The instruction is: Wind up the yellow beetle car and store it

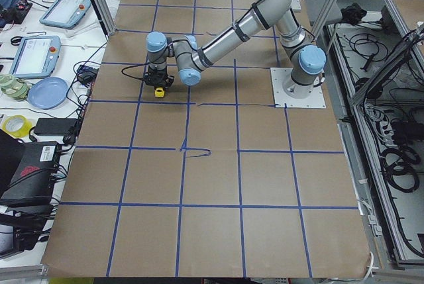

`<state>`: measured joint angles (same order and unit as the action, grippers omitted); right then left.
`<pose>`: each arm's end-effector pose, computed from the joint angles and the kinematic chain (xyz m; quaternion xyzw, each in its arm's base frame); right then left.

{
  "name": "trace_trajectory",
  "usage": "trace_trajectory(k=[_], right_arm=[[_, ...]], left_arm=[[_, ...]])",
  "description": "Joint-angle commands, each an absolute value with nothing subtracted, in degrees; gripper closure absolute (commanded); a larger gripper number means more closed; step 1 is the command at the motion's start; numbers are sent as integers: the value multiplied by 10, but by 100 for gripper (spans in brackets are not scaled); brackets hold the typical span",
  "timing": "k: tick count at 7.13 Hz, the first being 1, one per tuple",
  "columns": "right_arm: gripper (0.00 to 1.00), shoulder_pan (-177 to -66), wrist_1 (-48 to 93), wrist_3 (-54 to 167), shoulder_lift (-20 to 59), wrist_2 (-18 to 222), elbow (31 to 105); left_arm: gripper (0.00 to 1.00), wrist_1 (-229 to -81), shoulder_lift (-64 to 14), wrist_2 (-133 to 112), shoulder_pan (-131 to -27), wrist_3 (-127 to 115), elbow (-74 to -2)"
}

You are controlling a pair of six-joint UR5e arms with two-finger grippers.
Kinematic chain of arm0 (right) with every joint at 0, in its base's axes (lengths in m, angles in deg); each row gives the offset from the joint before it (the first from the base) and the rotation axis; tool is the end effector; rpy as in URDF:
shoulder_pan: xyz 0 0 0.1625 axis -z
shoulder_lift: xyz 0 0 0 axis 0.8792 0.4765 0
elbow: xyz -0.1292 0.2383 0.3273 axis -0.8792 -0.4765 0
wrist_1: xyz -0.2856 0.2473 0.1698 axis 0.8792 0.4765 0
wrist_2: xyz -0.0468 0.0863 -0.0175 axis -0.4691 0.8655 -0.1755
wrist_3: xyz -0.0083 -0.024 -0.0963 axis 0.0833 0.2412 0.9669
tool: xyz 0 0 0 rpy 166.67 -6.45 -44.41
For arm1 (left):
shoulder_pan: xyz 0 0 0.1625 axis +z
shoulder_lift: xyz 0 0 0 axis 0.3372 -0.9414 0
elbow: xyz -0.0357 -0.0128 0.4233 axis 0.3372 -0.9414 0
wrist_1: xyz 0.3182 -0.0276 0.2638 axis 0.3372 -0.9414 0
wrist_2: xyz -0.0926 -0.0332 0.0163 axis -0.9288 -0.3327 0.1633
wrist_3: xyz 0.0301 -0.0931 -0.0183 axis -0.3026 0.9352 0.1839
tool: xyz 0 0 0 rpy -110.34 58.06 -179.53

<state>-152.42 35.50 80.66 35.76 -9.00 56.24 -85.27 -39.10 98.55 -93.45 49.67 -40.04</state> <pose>0.1446 -0.5250 0.5313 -0.0780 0.9959 -0.0438 0.0134 0.0534 -0.6731 0.1914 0.6844 -0.7269 0.0394 0.0416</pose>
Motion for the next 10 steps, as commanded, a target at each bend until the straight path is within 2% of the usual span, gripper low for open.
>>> trace_trajectory(k=[1, 4, 5, 10], right_arm=[[0, -1524, 355, 807, 359, -90, 562], [0, -1524, 355, 807, 358, -90, 562], [0, -1524, 355, 807, 358, -89, 562], [0, -1523, 355, 807, 358, -87, 562]], left_arm=[[100, -854, -391, 983, -901, 436, -403], [100, -854, -391, 979, -873, 403, -400], [7, -851, -390, 979, -871, 410, -400], [0, -850, -345, 976, -887, 344, -397]])
